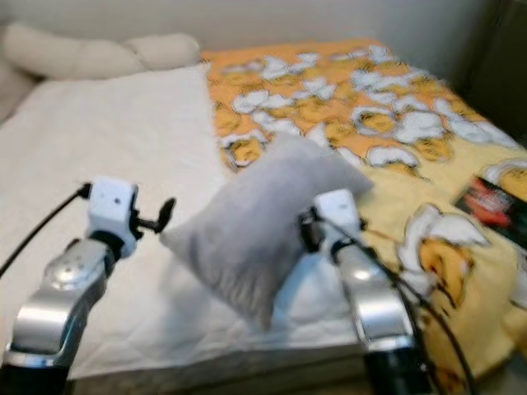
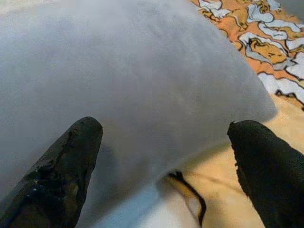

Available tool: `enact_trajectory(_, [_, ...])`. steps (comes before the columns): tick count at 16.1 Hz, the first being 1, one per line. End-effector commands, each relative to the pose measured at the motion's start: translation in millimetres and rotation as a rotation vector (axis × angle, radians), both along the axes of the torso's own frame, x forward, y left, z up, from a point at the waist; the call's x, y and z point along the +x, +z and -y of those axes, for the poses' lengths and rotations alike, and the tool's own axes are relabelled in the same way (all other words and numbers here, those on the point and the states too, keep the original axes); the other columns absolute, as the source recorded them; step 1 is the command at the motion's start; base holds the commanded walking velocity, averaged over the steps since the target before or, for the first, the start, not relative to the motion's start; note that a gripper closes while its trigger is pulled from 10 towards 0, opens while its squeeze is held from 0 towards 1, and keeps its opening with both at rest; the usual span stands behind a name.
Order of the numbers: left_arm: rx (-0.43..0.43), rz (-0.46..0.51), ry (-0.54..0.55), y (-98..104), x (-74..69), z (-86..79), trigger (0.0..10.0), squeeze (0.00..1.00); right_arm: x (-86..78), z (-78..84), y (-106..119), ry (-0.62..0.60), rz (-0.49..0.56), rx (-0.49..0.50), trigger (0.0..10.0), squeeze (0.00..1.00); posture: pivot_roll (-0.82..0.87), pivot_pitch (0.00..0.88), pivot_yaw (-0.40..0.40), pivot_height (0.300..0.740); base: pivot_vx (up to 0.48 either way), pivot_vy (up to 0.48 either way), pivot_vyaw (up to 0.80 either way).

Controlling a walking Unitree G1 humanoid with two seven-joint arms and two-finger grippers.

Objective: Clean up the room

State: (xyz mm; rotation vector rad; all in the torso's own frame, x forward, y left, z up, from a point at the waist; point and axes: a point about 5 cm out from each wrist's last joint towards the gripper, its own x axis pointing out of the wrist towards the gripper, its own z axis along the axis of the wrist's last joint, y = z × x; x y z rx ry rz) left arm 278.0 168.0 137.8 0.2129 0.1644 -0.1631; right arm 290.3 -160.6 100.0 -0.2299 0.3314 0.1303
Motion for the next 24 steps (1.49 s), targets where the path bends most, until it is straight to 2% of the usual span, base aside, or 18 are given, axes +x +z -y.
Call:
enact_trajectory(1, [0.016, 0.008, 0.023, 3.5, 1.1, -8.5, 10.0, 0.00, 2.7, -11.7, 5.9, 0.013, 0.030, 0.046, 10.0, 0.00, -0.02, 0.000, 0.041, 0.740, 0.296, 0.000, 0.00])
enact_trajectory(6, [0.044, 0.009, 0.004, 3.3, 1.3, -6.3, 10.0, 0.00, 4.2, -9.4, 6.2, -0.001, 0.032, 0.052, 10.0, 0.00, -0.02, 0.000, 0.041, 0.740, 0.297, 0.000, 0.00])
enact_trajectory(8, [0.021, 0.005, -0.010, 3.0, 0.6, -2.5, 10.0, 0.00, 4.7, -6.9, 7.4, -0.028, 0.036, 0.086, 10.0, 0.00, -0.01, 0.000, 0.041, 0.740, 0.000, 0.000, 0.00])
enact_trajectory(11, [0.031, -0.005, -0.022, 1.3, -1.3, 0.4, 10.0, 0.00, 5.0, -0.8, 9.4, -0.079, 0.041, 0.129, 10.0, 0.00, -0.02, 0.000, 0.046, 0.740, 0.000, 0.000, 0.00])
enact_trajectory(12, [0.029, -0.007, -0.027, 0.8, -2.1, 1.4, 10.0, 0.00, 5.6, 2.1, 11.2, -0.102, 0.053, 0.145, 10.0, 0.56, -0.02, 0.000, 0.049, 0.740, 0.000, 0.000, 0.00])
enact_trajectory(13, [0.028, -0.008, -0.030, 0.6, -2.4, 1.9, 10.0, 0.00, 5.7, 3.5, 11.8, -0.113, 0.057, 0.153, 10.0, 0.56, -0.02, 0.000, 0.051, 0.740, 0.000, 0.000, 0.00])
enact_trajectory(14, [0.025, -0.011, -0.033, -0.6, -3.1, 2.9, 10.0, 0.00, 6.4, 11.3, 11.8, -0.165, 0.054, 0.149, 10.0, 1.00, -0.03, 0.000, 0.054, 0.740, 0.000, 0.000, 0.00])
enact_trajectory(16, [0.005, -0.023, -0.055, -3.7, -2.3, 6.7, 10.0, 0.00, 8.9, 23.6, 16.8, -0.244, 0.085, 0.168, 10.0, 1.00, -0.03, 0.000, 0.057, 0.740, 0.000, 0.000, 0.00])
enact_trajectory(18, [-0.014, -0.017, -0.092, -3.1, 8.4, 12.0, 10.0, 0.00, 10.9, 34.1, 24.8, -0.292, 0.148, 0.120, 10.0, 1.00, -0.03, 0.000, 0.062, 0.740, 0.000, 0.000, 0.00])
enact_trajectory(19, [-0.035, -0.010, -0.121, -1.6, 16.6, 15.5, 10.0, 0.00, 11.0, 37.5, 27.6, -0.309, 0.171, 0.146, 10.0, 1.00, -0.04, 0.000, 0.065, 0.740, 0.000, 0.000, 0.00])
enact_trajectory(20, [-0.044, -0.004, -0.143, -0.3, 22.0, 17.5, 10.0, 0.00, 10.8, 38.4, 28.6, -0.322, 0.182, 0.216, 10.0, 1.00, -0.04, 0.000, 0.066, 0.740, 0.000, 0.000, 0.00])
enact_trajectory(21, [-0.037, 0.001, -0.185, 0.1, 31.7, 22.4, 10.0, 0.00, 9.0, 45.5, 26.0, -0.377, 0.166, 0.203, 10.0, 1.00, -0.06, 0.000, 0.070, 0.740, 0.000, 0.000, 0.00])
enact_trajectory(23, [-0.050, 0.004, -0.269, 1.1, 53.8, 34.7, 10.0, 0.00, 2.8, 58.7, 16.5, -0.505, 0.109, 0.242, 10.0, 1.00, -0.07, 0.000, 0.066, 0.740, 0.000, 0.000, 0.00])
enact_trajectory(24, [-0.102, -0.011, -0.307, 1.5, 72.4, 43.9, 10.0, 0.00, -3.2, 64.6, 6.2, -0.593, 0.059, 0.325, 10.0, 1.00, -0.09, 0.000, 0.073, 0.740, 0.000, 0.000, 0.00])
